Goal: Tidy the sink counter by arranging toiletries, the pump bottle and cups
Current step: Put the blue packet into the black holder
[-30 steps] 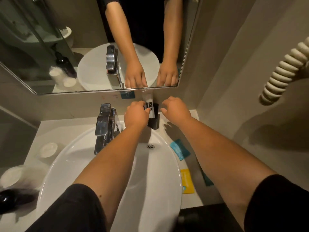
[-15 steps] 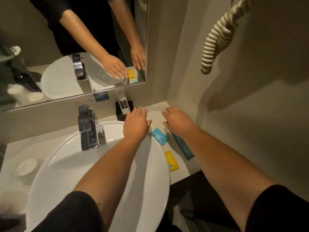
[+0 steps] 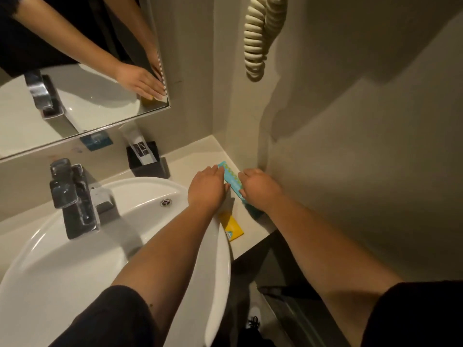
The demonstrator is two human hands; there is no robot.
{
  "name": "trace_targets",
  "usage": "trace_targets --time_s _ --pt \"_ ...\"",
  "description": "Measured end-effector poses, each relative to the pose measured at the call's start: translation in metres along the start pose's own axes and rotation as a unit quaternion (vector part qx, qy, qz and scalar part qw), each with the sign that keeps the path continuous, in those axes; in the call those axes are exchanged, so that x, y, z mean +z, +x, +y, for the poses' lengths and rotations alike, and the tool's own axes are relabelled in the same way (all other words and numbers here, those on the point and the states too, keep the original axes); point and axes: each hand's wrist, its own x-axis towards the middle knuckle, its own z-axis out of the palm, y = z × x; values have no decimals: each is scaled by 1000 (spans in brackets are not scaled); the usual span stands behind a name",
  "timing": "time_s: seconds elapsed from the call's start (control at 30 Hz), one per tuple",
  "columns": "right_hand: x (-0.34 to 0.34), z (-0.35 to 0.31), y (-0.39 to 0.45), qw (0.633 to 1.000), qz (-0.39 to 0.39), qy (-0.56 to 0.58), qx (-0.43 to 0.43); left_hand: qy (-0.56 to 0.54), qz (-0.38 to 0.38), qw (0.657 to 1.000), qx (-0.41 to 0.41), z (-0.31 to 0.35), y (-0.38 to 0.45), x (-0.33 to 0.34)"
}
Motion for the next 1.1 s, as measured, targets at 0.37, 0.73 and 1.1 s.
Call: trace_targets --time_s 0.37,0.73,1.1 --pt "34 1 20 994 -82 49 49 -47 -154 979 -129 24 21 21" --pt "47 -3 35 985 -87 109 99 -206 -179 913 -304 34 53 49" --pt "36 3 40 893 -19 405 195 -335 -76 892 -294 23 40 31"
